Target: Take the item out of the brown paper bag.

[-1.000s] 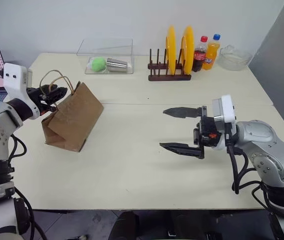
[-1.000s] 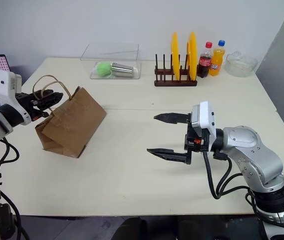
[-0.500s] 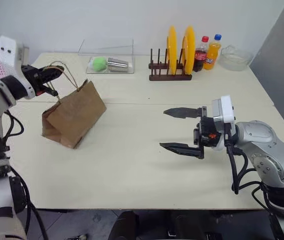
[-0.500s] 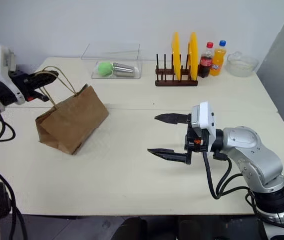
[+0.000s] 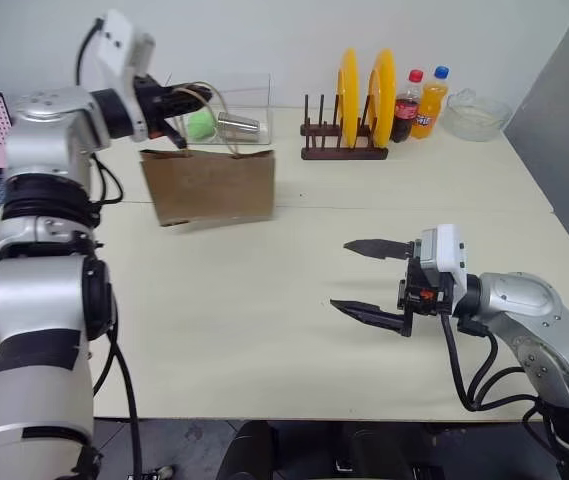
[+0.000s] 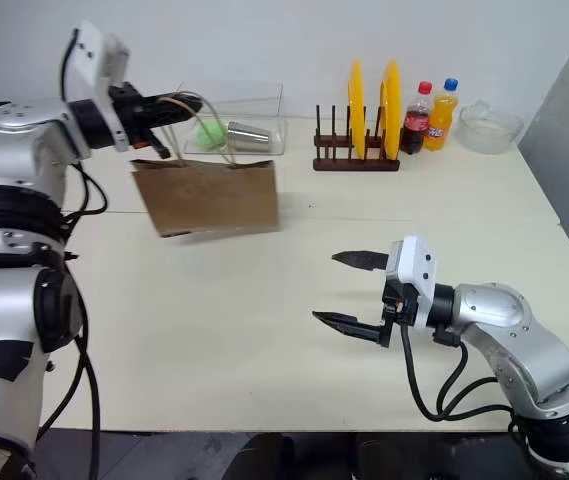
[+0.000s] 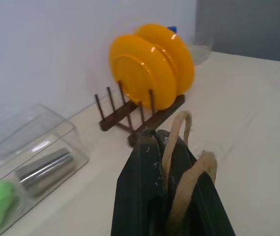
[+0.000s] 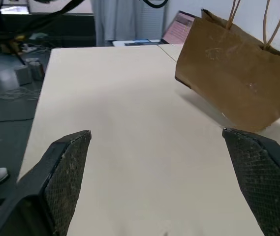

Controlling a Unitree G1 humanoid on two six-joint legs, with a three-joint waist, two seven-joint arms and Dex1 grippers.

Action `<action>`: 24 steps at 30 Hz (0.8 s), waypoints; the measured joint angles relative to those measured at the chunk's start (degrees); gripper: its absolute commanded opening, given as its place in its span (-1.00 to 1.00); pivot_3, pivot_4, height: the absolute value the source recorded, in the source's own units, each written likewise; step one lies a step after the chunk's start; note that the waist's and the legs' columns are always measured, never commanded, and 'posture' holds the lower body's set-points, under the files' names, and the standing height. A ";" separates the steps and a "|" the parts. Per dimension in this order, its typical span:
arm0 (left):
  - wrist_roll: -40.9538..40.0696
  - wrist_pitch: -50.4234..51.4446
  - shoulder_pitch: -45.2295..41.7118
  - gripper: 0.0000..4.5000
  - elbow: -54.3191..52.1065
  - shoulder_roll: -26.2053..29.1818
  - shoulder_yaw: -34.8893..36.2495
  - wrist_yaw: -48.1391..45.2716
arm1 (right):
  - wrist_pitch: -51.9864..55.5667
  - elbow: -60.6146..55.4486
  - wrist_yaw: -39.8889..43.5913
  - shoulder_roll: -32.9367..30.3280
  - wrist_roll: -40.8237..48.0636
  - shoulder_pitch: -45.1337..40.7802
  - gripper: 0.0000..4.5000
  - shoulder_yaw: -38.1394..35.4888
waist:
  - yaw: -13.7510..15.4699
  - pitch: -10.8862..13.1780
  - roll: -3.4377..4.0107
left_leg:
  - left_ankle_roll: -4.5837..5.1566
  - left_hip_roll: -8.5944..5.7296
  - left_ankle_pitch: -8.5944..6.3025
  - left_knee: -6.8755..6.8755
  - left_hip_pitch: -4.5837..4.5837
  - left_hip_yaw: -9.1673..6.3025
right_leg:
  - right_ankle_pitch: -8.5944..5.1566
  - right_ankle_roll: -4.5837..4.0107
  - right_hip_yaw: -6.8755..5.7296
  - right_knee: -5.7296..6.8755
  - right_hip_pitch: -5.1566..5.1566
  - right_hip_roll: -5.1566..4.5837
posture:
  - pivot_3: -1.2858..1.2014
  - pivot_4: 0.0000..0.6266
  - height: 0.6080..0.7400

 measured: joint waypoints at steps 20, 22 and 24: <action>5.71 -12.13 -7.79 -0.99 14.86 -15.87 1.29 0.04 | 2.15 -11.53 -13.61 0.44 -1.11 15.59 1.00 -4.06 | -0.11 0.05 -0.08 | 0.08 0.04 -0.01 0.52 -0.11 -0.01 | -0.13 0.37 -0.08 0.31 0.04 0.03 | 0.03 -0.52 1.00; 5.71 -12.36 -8.58 -0.99 14.86 -16.69 1.64 -0.33 | 2.67 -12.34 -14.48 0.44 -1.00 16.70 1.00 -4.91 | -0.13 0.05 -0.08 | 0.08 0.03 -0.01 0.52 -0.09 0.02 | -0.13 0.37 -0.05 0.34 0.03 0.03 | 0.03 -0.52 1.00; 5.71 -12.69 -9.03 -0.99 14.86 -17.07 2.08 -0.73 | 3.18 -13.36 -15.22 0.43 -0.82 17.78 1.00 -5.91 | -0.18 0.05 -0.08 | 0.08 0.01 -0.01 0.53 -0.02 0.05 | -0.14 0.37 -0.01 0.49 0.03 0.03 | 0.03 -0.52 1.00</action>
